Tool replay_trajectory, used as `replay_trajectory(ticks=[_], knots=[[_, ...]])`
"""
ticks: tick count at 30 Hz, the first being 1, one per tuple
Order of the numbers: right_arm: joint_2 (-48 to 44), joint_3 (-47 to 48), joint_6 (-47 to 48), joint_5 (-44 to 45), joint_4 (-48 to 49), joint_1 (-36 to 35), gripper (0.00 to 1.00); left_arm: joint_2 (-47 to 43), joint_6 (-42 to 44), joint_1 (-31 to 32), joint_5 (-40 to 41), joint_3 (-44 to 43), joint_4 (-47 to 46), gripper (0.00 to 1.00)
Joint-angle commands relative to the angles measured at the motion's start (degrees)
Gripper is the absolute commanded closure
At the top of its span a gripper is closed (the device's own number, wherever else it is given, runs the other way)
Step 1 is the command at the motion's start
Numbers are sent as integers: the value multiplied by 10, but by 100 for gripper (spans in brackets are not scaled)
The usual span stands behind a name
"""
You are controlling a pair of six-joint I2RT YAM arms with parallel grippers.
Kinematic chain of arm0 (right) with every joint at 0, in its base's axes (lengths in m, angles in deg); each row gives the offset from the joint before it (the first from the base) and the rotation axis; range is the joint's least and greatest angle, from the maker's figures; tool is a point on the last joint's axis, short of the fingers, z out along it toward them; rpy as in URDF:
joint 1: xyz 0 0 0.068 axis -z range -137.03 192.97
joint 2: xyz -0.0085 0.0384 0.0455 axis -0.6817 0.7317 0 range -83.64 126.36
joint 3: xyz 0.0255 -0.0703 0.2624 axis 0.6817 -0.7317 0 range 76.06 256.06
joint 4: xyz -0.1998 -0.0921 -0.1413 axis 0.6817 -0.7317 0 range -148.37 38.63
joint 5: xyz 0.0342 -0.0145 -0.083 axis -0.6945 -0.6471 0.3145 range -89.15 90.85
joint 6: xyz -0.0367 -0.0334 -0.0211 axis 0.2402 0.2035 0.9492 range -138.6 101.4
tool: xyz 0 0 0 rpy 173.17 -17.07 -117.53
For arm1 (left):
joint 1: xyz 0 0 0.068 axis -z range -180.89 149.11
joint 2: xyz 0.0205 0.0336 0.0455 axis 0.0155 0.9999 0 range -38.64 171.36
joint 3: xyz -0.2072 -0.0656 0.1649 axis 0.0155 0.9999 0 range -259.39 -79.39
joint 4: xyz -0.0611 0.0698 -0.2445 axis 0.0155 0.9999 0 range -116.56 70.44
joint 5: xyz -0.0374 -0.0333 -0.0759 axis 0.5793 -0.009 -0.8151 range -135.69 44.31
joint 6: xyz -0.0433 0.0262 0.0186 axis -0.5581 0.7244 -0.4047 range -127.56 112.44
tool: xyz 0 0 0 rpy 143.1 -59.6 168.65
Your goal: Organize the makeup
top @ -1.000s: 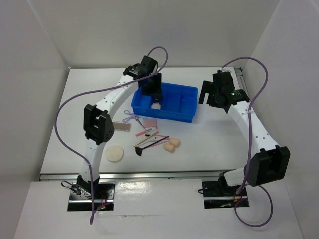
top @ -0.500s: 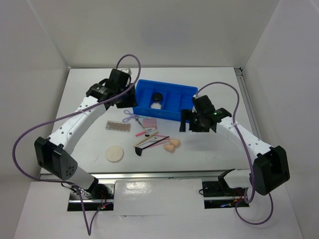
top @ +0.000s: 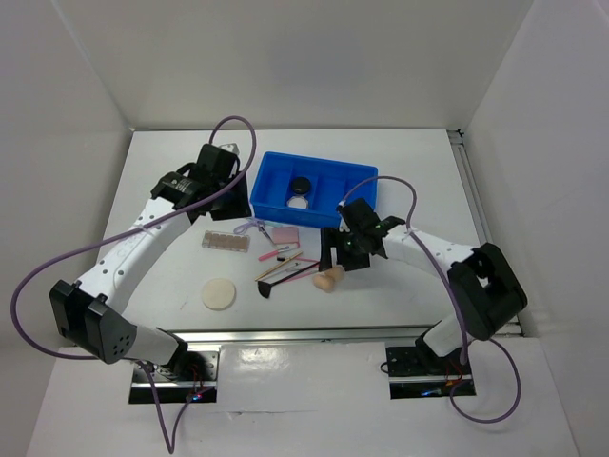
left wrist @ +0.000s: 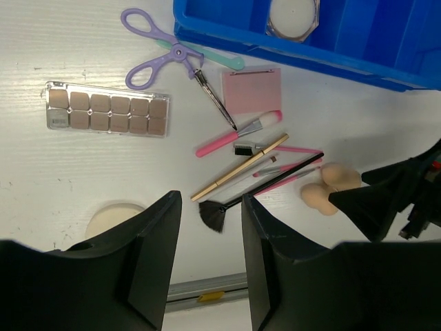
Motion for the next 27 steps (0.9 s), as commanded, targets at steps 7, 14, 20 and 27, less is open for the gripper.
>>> replay_trajectory(ticks=[7, 14, 20, 27], knots=[[41, 13, -15, 26, 43, -7, 42, -19, -7, -3, -8, -19, 2, 47], [20, 13, -15, 92, 13, -13, 81, -24, -12, -3, -26, -8, -18, 47], [-24, 80, -13, 158, -78, -13, 100, -19, -7, -3, -32, -13, -24, 48], [-9, 212, 39, 191, -128, 32, 100, -25, -7, -3, -38, -8, -30, 48]])
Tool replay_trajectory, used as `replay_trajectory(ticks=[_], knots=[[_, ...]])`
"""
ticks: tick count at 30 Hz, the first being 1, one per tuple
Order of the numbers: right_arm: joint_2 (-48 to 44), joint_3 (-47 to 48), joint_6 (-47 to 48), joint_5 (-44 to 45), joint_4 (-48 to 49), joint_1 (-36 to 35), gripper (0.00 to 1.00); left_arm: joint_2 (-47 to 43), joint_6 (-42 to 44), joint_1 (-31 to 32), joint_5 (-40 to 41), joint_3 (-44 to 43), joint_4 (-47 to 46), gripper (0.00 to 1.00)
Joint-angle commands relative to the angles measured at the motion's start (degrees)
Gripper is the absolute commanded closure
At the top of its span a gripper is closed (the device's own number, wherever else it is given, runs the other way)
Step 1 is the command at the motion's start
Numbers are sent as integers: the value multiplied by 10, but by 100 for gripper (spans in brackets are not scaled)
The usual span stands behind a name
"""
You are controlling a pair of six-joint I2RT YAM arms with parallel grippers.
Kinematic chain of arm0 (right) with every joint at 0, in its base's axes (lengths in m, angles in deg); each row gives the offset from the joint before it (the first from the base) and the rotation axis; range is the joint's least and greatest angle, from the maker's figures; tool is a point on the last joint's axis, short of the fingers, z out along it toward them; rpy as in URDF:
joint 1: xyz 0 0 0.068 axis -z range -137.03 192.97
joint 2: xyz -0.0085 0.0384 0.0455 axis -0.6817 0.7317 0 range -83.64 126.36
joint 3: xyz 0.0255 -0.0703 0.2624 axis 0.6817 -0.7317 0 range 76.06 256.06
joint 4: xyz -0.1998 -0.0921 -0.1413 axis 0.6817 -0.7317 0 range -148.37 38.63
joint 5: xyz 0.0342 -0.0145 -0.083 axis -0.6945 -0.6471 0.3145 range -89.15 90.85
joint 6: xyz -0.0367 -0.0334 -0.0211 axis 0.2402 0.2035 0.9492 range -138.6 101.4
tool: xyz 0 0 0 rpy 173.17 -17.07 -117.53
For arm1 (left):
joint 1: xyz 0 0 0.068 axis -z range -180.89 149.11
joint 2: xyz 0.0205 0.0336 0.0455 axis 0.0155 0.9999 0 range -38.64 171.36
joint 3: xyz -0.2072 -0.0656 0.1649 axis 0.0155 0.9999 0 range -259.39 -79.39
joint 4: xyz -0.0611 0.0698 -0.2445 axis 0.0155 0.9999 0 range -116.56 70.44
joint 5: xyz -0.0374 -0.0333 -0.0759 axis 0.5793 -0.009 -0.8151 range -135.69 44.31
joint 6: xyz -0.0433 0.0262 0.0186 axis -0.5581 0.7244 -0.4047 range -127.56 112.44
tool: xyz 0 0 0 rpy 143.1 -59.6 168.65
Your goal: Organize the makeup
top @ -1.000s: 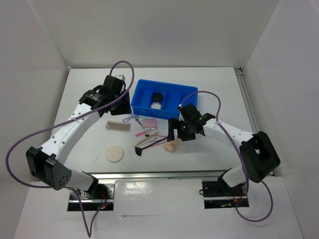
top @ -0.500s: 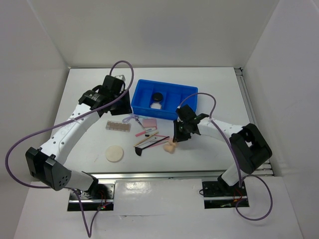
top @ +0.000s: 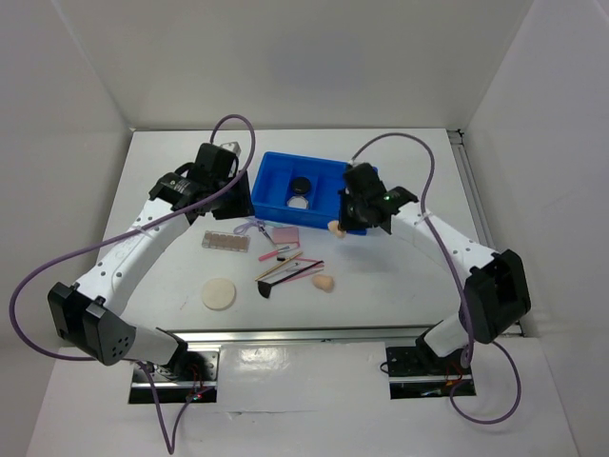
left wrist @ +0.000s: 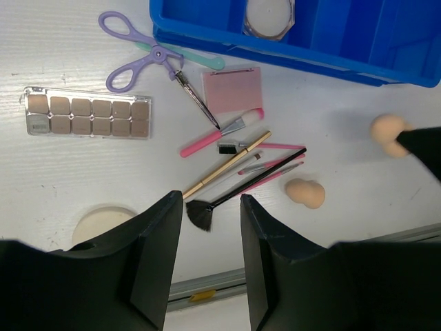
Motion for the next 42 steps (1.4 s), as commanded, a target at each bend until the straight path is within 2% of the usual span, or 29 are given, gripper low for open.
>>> replay_trajectory(ticks=[1, 9, 13, 17, 18, 19, 20, 21, 23, 26, 30, 31, 33, 36, 39, 42], knots=[[13, 80, 36, 39, -14, 32, 100, -19, -1, -3, -9, -3, -18, 48], [140, 194, 72, 14, 75, 92, 100, -31, 17, -3, 23, -13, 9, 49], [211, 255, 72, 6, 91, 98, 100, -31, 16, -3, 17, -13, 31, 51], [270, 298, 60, -9, 98, 98, 98, -46, 10, -3, 4, 22, 37, 51], [293, 319, 55, -9, 91, 98, 93, -52, 10, -3, 4, 37, 37, 50], [304, 333, 55, -9, 82, 98, 71, -52, 10, -3, 4, 43, 37, 50], [312, 346, 55, -9, 72, 98, 60, -52, 10, -3, 10, 43, 37, 50], [312, 362, 55, -15, 67, 98, 51, -52, 3, -3, 10, 50, 37, 50], [305, 362, 63, -9, 67, 98, 42, -52, 3, -3, 15, 57, 37, 50], [263, 341, 75, -9, 67, 98, 42, -35, -3, -8, 15, 57, 37, 50], [171, 244, 82, -9, 67, 87, 45, -20, -8, -8, 10, 57, 32, 50], [126, 186, 89, -27, 72, 87, 44, -14, -13, -8, 15, 57, 32, 50], [83, 132, 81, -85, 65, 81, 38, -14, -25, -8, 37, 57, 32, 50], [8, 36, 63, -102, 37, 58, 20, -9, -41, -8, 55, 72, 32, 50], [-50, -43, 38, -102, 17, 18, 13, -9, -75, -8, 66, 109, 42, 48], [-78, -107, 11, -109, 17, -12, 12, -21, -107, -8, 71, 163, 53, 43]])
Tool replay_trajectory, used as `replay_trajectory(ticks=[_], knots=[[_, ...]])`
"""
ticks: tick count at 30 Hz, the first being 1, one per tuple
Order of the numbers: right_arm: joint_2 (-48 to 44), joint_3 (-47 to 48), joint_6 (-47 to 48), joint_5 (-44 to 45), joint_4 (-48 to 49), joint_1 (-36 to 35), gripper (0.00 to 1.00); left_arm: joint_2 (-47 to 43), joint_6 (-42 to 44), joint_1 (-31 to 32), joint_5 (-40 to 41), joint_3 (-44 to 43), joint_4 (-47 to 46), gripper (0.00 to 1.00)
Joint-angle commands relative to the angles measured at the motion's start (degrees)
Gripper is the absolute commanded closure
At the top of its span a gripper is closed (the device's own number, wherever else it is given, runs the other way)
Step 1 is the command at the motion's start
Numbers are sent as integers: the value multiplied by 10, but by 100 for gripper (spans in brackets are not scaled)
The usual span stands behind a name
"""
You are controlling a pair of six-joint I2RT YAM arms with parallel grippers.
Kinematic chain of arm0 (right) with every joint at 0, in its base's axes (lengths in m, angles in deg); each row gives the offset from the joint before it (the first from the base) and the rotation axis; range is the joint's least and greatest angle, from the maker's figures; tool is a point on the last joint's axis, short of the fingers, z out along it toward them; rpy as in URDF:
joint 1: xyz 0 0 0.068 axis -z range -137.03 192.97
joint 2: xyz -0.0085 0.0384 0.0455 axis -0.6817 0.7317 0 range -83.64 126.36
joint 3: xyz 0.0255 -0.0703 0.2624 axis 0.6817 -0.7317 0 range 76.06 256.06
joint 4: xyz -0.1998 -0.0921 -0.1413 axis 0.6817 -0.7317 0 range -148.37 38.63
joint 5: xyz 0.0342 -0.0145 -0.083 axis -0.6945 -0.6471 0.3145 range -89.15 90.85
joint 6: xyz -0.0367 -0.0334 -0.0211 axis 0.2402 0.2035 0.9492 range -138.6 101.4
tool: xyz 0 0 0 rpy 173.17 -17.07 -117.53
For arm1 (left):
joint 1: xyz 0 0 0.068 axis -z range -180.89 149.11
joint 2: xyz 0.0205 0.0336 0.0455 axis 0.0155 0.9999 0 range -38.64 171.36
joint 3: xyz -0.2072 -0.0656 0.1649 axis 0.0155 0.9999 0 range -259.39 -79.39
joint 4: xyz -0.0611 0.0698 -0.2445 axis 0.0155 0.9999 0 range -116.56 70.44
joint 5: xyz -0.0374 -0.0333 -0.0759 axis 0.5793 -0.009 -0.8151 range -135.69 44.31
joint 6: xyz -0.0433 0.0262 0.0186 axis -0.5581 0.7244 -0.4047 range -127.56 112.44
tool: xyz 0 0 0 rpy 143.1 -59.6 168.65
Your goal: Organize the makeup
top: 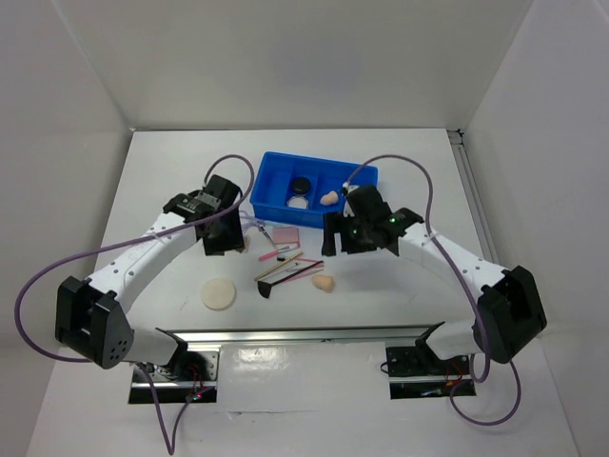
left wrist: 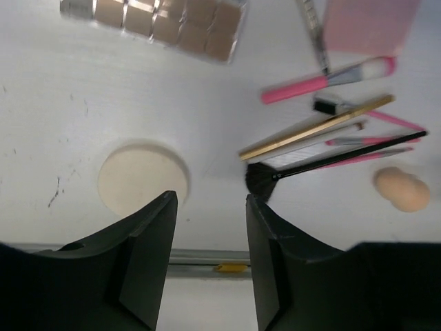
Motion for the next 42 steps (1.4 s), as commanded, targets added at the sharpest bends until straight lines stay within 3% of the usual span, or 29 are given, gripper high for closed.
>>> replay_trajectory(ticks=[1, 5, 10, 11, 18, 22, 23, 25, 29, 32, 42], knots=[[-23, -62, -40, -25, -28, -30, 12, -9, -57, -4, 19, 54, 21, 42], [2, -81, -60, -46, 3, -62, 13, -29, -81, -4, 13, 133, 15, 38], [49, -93, -71, -58, 46, -90, 22, -50, -93, -4, 7, 151, 10, 38], [68, -93, -71, -63, 57, -96, 31, -50, -93, -4, 7, 151, 10, 38], [137, -67, -71, -44, 52, -112, 54, -38, -93, -4, 6, 167, 5, 34], [128, -67, -71, -25, 36, -112, 79, -33, -93, -4, 6, 173, -1, 34], [120, -60, -71, -17, 28, -112, 91, -33, -93, -4, 6, 173, -6, 34], [91, -42, -71, -11, -2, -112, 98, -33, -93, -4, 6, 179, -6, 34], [7, 20, -66, -6, -19, -97, 100, -39, -93, -4, 6, 185, -18, 34], [7, 69, -53, 19, -35, -67, 100, -34, -88, -4, -1, 179, -18, 34], [202, 285, -26, 138, 11, 2, 100, -2, -82, -4, 5, 174, -13, 34]])
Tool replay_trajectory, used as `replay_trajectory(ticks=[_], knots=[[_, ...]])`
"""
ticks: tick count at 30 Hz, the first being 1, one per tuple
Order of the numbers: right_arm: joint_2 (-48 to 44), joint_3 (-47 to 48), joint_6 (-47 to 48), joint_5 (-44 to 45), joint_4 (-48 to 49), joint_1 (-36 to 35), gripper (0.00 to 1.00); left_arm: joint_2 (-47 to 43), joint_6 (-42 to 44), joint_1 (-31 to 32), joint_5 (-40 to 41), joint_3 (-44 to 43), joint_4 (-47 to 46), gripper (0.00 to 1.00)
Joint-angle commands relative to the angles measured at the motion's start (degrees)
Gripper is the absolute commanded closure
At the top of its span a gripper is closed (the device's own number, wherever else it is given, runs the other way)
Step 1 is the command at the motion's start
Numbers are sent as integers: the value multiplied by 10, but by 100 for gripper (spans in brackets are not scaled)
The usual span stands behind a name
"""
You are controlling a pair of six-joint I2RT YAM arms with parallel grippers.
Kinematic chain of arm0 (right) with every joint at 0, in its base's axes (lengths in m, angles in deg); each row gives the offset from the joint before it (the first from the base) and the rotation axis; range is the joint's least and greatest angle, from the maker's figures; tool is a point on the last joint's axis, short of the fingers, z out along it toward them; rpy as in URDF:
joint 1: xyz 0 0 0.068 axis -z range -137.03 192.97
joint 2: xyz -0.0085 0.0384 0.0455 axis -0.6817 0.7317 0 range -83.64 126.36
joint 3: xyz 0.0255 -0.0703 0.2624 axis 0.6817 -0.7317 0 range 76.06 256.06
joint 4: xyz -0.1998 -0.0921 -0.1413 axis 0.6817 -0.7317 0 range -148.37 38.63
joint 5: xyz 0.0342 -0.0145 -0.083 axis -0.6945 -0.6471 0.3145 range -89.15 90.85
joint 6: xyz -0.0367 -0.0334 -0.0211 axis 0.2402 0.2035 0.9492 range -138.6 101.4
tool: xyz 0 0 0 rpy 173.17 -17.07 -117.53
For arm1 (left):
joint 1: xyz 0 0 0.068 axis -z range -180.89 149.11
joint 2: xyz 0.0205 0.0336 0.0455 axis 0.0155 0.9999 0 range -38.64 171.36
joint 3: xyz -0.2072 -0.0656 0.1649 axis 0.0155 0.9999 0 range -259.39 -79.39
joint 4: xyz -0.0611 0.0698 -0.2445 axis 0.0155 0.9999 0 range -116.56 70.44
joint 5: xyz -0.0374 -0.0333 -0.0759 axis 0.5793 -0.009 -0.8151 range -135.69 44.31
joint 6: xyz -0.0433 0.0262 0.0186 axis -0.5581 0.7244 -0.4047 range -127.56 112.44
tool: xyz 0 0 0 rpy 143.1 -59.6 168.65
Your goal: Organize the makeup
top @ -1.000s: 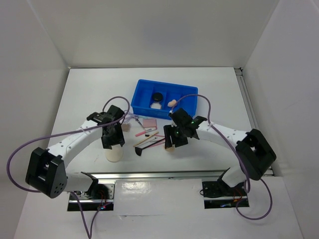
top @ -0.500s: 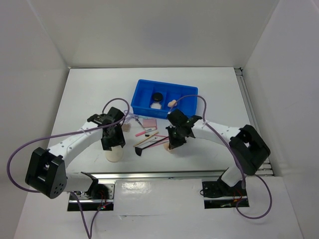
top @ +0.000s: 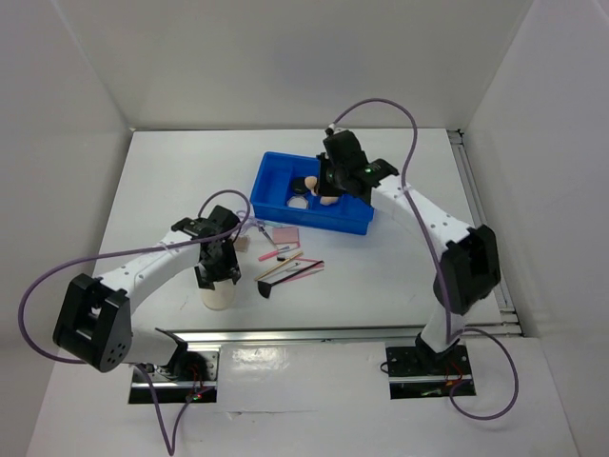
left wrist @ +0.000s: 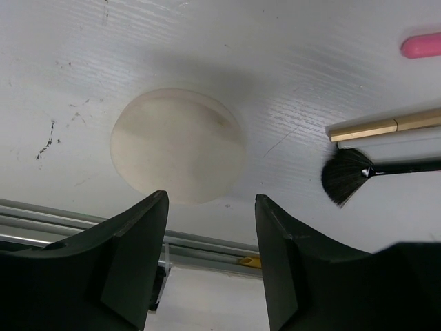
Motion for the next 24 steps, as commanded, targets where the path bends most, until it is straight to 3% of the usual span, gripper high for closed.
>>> replay_trajectory(ticks=[1, 9, 13, 17, 24], knots=[[71, 48, 12, 56, 10, 23, 100, 14, 4, -4, 2, -10, 4, 34], [139, 82, 7, 89, 2, 54, 98, 20, 10, -9, -11, -5, -12, 34], [139, 48, 7, 52, 45, 72, 58, 25, 10, -9, -17, 6, -25, 34], [162, 90, 12, 41, 18, 77, 29, 30, 17, -9, -17, 12, -36, 32], [102, 72, 18, 48, 9, 77, 28, 62, 12, -9, -4, 18, -55, 32]])
